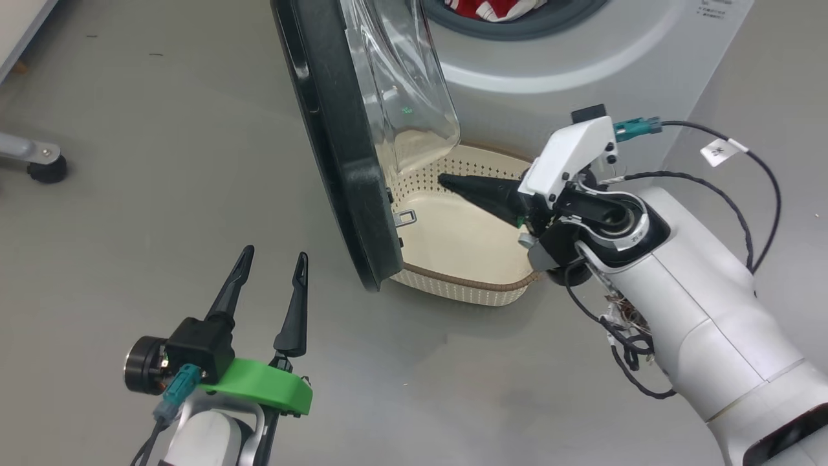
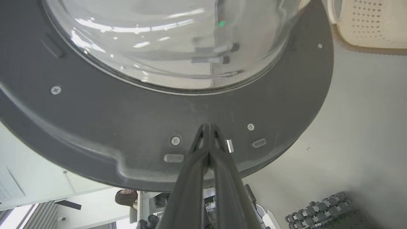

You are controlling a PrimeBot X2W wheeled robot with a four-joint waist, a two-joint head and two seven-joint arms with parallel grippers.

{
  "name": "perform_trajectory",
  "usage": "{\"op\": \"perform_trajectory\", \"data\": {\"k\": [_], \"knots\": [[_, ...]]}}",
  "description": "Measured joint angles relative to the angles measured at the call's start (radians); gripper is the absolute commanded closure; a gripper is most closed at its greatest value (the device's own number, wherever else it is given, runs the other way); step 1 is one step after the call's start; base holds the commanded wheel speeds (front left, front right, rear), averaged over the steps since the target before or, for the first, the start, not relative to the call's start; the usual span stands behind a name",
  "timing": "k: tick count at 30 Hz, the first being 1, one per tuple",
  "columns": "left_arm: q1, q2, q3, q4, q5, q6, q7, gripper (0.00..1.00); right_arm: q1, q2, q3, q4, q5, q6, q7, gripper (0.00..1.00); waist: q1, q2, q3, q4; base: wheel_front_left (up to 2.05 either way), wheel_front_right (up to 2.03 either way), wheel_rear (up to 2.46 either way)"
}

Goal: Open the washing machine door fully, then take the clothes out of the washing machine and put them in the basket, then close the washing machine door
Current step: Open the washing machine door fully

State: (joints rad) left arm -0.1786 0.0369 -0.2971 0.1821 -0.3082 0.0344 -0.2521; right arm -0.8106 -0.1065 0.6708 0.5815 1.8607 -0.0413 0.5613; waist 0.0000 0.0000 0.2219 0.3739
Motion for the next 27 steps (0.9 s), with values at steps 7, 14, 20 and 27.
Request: {"op": "perform_trajectory", "data": {"k": [7,14,20,27], "knots": [[0.030,0.001,0.046,0.004,0.003,0.005,0.000,0.00,0.006,-0.086,0.034,0.009,-0.165,0.097,-0.122,1.00,0.0000,0.0000,-0.047,-0.036,0.00,0.00,0.00],[0.062,0.011,0.090,0.006,0.021,0.010,0.000,0.00,0.045,-0.152,0.097,0.005,-0.362,0.153,-0.281,1.00,0.0000,0.0000,-0.089,-0.095,0.00,0.00,0.00],[0.091,0.015,0.110,0.007,0.021,0.010,0.000,0.00,0.059,-0.227,0.195,-0.026,-0.598,0.155,-0.437,1.00,0.0000,0.0000,-0.125,-0.150,0.00,0.00,0.00],[0.131,0.032,0.153,0.010,0.023,0.010,0.000,0.00,0.154,-0.238,0.215,-0.033,-0.688,0.153,-0.609,1.00,0.0000,0.0000,-0.165,-0.214,0.00,0.00,0.00]]}}
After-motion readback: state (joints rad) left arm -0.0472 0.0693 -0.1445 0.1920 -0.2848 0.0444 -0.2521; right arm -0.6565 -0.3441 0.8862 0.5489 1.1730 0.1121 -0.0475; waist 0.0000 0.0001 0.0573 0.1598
